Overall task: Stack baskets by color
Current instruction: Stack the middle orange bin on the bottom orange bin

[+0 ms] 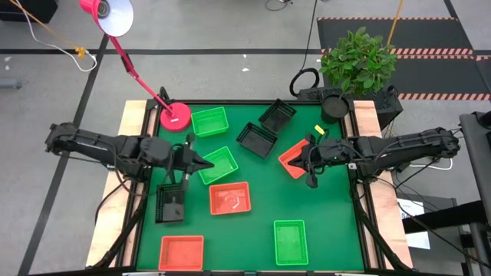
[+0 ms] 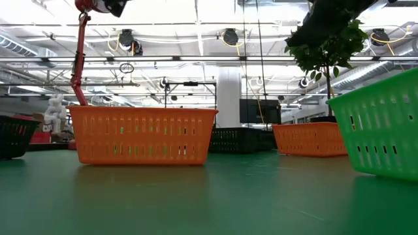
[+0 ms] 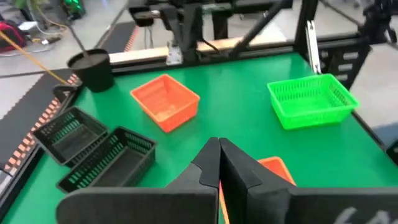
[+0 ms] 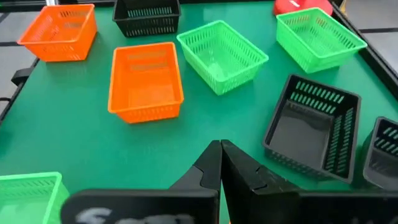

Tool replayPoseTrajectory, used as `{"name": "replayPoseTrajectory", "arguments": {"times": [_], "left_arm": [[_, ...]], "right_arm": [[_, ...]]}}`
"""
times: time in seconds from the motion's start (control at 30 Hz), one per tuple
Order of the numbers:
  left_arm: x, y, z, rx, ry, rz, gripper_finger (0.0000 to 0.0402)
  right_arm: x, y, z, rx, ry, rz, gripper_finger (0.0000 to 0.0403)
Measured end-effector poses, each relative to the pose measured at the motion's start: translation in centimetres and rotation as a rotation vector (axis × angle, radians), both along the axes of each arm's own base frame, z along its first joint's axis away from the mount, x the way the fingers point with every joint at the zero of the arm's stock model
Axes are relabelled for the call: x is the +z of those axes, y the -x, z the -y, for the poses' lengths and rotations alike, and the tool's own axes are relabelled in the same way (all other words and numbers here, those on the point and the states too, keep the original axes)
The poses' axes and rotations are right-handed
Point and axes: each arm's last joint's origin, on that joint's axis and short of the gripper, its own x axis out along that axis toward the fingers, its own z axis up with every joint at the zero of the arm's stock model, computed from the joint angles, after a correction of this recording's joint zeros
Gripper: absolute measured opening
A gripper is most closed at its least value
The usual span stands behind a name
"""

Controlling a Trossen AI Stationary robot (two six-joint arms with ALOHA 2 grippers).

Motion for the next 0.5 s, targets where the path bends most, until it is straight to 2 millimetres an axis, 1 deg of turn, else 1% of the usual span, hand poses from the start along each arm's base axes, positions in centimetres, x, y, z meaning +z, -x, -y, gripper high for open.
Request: {"name": "replayPoseTrajectory", "arguments": {"times": [0.13,0.23,0.37,0.5], "left_arm": [[-0.4,-1.0,0.4,-0.010,-0.008,-0.036,0.0006],[-0.9,-1.4,0.5,-0.009,-0.011,-0.063,0.0013],[-1.2,-1.8,0.6,-0.009,-0.012,-0.070,0.0011],[-1.3,-2.0,0.6,-0.009,-0.013,-0.076,0.0003]], "right_arm": [[-0.6,0.2,0.2,-0.060,0.018,-0.056,0.0000],[-1.0,0.2,0.2,-0.065,0.017,-0.099,0.0000],[-1.9,-0.4,0.1,-0.076,0.004,-0.156,0.0000],[-2.9,-1.7,-0.1,-0.044,-0.020,-0.188,0.0001]]}}
